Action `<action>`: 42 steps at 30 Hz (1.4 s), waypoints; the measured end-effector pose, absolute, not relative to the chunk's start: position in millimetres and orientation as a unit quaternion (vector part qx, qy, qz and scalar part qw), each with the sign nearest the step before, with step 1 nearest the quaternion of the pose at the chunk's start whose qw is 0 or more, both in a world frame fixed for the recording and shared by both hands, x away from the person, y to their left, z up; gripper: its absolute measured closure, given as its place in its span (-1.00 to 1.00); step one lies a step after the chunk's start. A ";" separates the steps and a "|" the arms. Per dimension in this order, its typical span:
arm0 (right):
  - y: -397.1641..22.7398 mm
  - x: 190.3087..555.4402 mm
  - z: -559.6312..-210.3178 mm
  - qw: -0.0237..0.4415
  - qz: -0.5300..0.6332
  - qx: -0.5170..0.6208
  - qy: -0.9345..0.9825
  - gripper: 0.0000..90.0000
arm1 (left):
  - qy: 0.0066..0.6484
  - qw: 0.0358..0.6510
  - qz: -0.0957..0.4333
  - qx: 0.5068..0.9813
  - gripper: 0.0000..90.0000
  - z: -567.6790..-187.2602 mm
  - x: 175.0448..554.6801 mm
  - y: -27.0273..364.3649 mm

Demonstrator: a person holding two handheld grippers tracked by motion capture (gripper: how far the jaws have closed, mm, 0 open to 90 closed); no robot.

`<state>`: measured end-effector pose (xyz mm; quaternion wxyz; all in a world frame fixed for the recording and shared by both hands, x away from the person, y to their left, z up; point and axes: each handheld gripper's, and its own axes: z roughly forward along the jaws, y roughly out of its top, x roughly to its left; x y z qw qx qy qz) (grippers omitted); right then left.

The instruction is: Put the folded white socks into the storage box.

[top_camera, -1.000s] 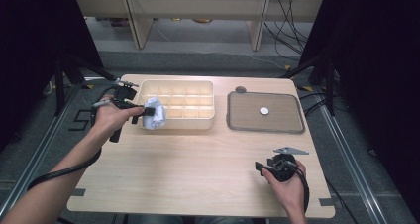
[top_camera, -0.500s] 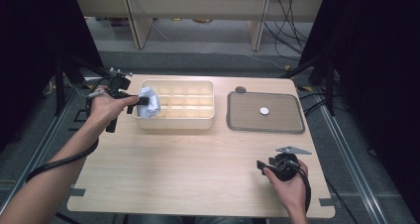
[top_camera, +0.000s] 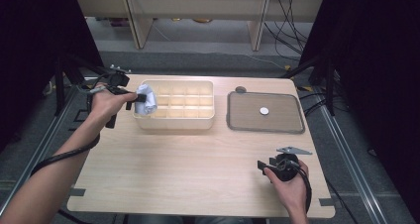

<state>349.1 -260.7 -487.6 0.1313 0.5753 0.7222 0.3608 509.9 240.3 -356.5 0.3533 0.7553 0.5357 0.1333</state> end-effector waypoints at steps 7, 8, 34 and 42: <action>-263.2 349.3 -488.6 0.138 0.356 0.564 0.733 0.03 | 0.541 0.341 0.139 0.756 0.58 -365.2 517.3 244.5; -263.1 349.3 -488.7 0.137 0.356 0.565 0.731 0.03 | 0.542 0.340 0.140 0.755 0.58 -366.5 518.1 244.9; -261.7 350.1 -490.9 0.130 0.359 0.562 0.734 0.04 | 0.560 0.272 0.153 0.768 0.57 -402.7 546.0 242.6; -261.5 350.5 -492.2 0.131 0.363 0.556 0.736 0.04 | 0.552 0.255 0.165 0.777 0.57 -410.1 547.9 241.4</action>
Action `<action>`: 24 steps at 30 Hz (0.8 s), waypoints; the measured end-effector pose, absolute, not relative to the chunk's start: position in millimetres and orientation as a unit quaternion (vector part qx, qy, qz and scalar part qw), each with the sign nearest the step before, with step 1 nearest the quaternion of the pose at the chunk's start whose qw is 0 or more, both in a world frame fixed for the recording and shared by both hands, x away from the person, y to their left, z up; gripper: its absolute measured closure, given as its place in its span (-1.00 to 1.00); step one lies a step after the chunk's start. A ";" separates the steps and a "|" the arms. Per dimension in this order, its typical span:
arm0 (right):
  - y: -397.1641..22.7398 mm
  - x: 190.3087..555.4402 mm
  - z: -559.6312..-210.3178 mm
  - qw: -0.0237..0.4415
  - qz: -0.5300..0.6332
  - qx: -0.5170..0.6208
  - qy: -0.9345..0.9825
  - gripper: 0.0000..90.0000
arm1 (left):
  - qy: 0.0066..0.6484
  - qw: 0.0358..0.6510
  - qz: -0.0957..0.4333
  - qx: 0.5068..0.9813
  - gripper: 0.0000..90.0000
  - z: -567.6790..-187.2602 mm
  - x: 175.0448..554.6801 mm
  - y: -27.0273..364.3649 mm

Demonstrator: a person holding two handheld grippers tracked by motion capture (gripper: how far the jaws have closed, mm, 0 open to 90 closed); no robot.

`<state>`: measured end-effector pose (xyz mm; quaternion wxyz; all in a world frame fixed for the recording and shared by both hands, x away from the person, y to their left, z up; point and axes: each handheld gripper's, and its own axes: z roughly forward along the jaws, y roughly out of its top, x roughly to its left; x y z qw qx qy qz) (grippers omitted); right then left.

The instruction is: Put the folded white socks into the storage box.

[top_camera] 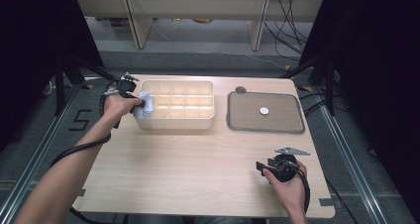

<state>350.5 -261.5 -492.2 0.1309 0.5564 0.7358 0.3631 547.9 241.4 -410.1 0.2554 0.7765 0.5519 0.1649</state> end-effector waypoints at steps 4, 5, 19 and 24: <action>-261.0 350.7 -492.4 0.134 0.360 0.559 0.735 0.04 | 0.550 0.248 0.171 0.779 0.57 -412.3 548.6 240.0; -261.2 350.8 -492.4 0.135 0.359 0.557 0.736 0.04 | 0.549 0.251 0.171 0.779 0.57 -413.8 548.8 239.7; -260.7 350.9 -492.4 0.131 0.359 0.561 0.735 0.04 | 0.544 0.218 0.170 0.792 0.56 -420.3 553.6 234.1; -260.5 350.8 -493.2 0.130 0.354 0.563 0.736 0.04 | 0.536 0.204 0.171 0.801 0.56 -423.0 555.3 231.3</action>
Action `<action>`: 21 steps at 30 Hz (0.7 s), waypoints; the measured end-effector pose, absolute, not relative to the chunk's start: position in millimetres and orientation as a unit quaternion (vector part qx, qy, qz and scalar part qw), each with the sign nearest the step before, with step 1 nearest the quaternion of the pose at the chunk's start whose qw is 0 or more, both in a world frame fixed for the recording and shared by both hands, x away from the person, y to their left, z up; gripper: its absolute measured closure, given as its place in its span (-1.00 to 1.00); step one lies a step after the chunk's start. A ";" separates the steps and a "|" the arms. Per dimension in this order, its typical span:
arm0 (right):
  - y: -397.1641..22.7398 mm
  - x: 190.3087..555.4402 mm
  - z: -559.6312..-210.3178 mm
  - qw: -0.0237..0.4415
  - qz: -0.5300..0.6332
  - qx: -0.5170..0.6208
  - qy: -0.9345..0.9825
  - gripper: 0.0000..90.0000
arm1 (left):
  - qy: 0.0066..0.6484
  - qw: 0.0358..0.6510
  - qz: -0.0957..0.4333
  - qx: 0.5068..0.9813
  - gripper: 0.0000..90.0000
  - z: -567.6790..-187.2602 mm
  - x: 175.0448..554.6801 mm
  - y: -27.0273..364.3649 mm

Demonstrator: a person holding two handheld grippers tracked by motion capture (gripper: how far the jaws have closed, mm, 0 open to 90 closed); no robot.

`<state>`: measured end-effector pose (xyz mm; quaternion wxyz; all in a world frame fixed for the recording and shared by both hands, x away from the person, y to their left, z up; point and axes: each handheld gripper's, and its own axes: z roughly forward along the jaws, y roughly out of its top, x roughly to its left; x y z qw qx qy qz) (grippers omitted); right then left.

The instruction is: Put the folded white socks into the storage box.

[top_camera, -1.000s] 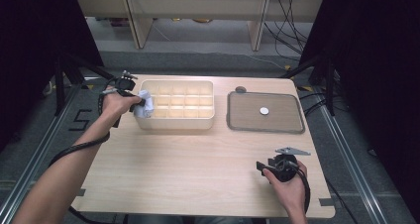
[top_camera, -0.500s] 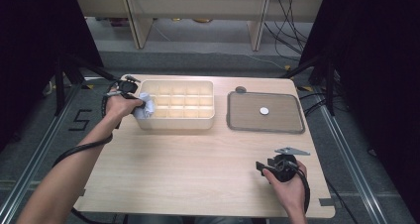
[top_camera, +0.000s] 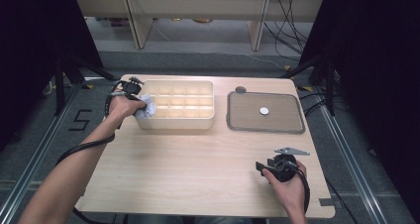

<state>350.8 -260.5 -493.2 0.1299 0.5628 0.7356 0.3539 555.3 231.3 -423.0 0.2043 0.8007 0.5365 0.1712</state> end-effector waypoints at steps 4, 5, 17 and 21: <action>-261.4 350.8 -494.0 0.123 0.363 0.555 0.739 0.04 | 0.539 0.201 0.169 0.801 0.55 -424.1 556.5 230.0; -261.4 351.0 -494.0 0.128 0.357 0.557 0.739 0.04 | 0.539 0.201 0.169 0.800 0.55 -424.8 556.6 229.9; -259.3 351.7 -494.0 0.123 0.358 0.560 0.737 0.04 | 0.532 0.186 0.174 0.808 0.54 -428.7 556.4 226.0; -260.3 352.2 -493.3 0.122 0.359 0.556 0.740 0.04 | 0.531 0.180 0.174 0.809 0.54 -428.4 556.9 225.1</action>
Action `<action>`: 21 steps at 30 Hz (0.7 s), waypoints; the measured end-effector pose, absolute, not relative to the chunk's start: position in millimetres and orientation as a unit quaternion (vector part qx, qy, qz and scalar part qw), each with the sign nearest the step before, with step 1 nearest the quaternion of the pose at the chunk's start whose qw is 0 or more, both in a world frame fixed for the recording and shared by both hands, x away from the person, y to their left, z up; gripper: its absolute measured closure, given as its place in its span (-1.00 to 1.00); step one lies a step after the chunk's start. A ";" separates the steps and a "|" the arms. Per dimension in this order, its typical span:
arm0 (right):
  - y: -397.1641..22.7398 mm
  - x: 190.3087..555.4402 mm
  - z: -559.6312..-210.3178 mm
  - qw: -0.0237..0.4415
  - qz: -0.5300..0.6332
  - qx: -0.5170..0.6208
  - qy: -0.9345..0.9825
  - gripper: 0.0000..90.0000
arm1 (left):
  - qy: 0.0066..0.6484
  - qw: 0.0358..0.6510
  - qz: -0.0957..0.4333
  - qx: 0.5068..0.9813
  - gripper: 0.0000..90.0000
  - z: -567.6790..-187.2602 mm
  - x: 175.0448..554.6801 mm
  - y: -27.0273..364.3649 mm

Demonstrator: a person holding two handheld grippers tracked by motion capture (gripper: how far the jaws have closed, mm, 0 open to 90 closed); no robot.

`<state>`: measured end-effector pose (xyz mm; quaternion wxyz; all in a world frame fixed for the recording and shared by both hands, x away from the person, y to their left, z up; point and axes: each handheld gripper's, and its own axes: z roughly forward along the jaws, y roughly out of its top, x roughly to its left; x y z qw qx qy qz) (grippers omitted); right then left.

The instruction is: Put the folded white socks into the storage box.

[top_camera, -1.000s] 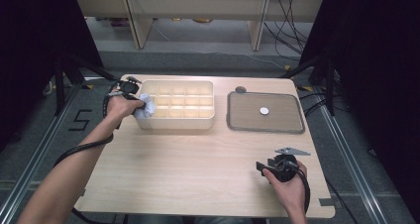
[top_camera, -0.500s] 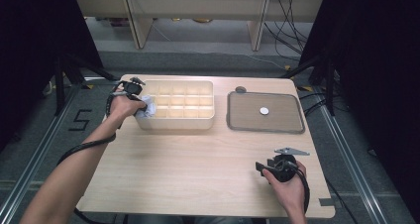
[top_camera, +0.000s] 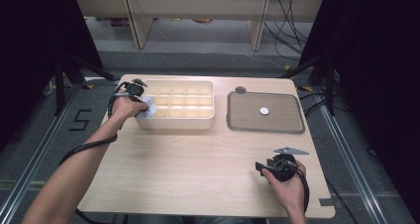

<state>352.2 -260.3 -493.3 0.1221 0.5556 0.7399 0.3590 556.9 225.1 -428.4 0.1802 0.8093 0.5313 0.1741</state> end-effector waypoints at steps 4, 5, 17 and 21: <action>-259.3 350.7 -491.0 0.119 0.346 0.569 0.736 0.04 | 0.529 0.171 0.177 0.812 0.54 -428.5 557.5 222.1; -258.3 350.2 -490.2 0.114 0.348 0.574 0.732 0.04 | 0.528 0.169 0.177 0.813 0.54 -428.5 557.7 221.6; -259.2 352.4 -492.2 0.122 0.351 0.563 0.738 0.04 | 0.531 0.168 0.176 0.812 0.54 -431.1 560.2 220.0; -259.6 351.6 -491.8 0.121 0.352 0.561 0.740 0.04 | 0.529 0.158 0.174 0.815 0.54 -431.0 560.8 218.8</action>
